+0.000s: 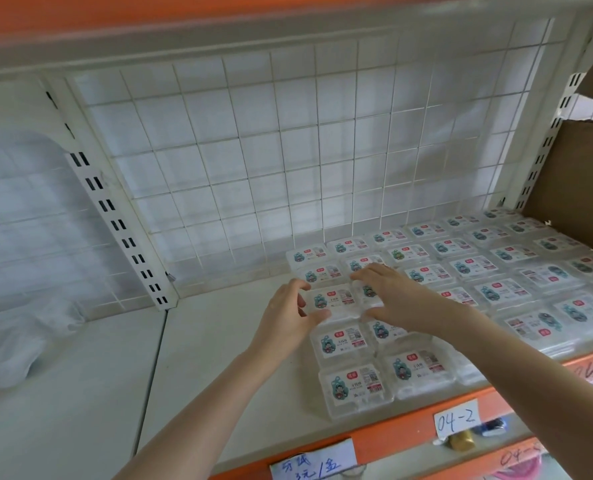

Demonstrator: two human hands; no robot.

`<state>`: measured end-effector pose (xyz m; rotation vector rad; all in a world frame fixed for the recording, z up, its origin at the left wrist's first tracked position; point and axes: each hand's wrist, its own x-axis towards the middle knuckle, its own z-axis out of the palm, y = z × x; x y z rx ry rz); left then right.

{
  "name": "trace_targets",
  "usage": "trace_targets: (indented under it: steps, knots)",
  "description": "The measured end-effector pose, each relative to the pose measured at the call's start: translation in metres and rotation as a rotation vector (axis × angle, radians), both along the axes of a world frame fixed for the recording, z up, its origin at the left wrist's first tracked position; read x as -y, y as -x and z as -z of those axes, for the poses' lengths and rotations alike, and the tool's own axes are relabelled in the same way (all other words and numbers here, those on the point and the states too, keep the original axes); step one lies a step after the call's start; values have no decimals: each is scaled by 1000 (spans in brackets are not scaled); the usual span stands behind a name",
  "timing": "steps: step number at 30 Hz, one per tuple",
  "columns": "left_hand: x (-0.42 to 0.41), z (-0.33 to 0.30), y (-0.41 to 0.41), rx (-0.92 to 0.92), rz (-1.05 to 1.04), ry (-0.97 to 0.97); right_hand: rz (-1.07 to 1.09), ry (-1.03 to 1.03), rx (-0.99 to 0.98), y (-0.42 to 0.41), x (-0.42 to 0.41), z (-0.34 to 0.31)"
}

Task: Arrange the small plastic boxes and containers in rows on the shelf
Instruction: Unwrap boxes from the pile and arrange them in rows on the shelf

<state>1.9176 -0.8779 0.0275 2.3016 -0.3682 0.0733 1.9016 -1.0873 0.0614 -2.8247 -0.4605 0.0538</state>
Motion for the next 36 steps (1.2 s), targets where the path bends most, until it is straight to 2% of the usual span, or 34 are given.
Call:
trace_targets:
  steps: [8,11,16,23,28,36]
  knots:
    - [2,-2,-2,99,-2,-116,-8,-1,37,0,-2,3]
    - [-1,-3,-13,153,-78,-56,-11,10,77,-1,-9,4]
    - [-5,-1,-57,38,-144,-5,71,-98,123,-12,-14,1]
    - [6,-5,-84,-86,-84,-30,207,-30,107,-47,-11,2]
    - [14,-1,-87,-53,-96,-8,207,16,9,-62,-10,4]
    - [14,4,-87,-57,-84,13,201,6,26,-64,-7,11]
